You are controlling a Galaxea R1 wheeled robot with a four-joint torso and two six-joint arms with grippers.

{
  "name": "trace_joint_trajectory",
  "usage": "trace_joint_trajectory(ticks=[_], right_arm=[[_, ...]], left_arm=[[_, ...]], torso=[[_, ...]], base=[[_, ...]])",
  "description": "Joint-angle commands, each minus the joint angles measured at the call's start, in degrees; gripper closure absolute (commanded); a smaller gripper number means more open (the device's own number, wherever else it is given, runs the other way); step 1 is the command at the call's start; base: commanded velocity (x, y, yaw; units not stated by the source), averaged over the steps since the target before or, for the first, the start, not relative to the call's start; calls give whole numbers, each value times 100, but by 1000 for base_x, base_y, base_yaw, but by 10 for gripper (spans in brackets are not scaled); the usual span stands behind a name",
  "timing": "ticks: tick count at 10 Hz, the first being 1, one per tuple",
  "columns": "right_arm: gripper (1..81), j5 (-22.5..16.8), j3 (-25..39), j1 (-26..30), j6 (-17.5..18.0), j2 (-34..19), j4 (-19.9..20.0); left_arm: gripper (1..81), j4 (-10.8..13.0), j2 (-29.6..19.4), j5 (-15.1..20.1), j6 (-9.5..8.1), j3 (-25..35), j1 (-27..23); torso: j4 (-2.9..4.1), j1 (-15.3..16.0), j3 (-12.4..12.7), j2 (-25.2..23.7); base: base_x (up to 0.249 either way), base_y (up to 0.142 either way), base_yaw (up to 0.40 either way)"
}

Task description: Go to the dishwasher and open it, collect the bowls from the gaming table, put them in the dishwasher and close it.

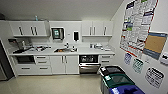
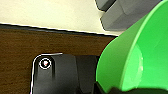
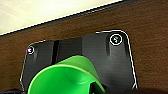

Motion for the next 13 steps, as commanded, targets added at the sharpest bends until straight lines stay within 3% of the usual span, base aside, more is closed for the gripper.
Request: trace_joint_trajectory(ticks=[1,13], right_arm=[[811,-182,10,339,-7,-62,-46],[811,-182,10,348,-7,-71,-55]], left_arm=[[811,78,-127,171,-16,121,-377],[811,78,-162,162,-16,182,-369]], torso=[[0,0,0,0],[0,0,0,0]], base=[[137,0,0],[134,5,0]])
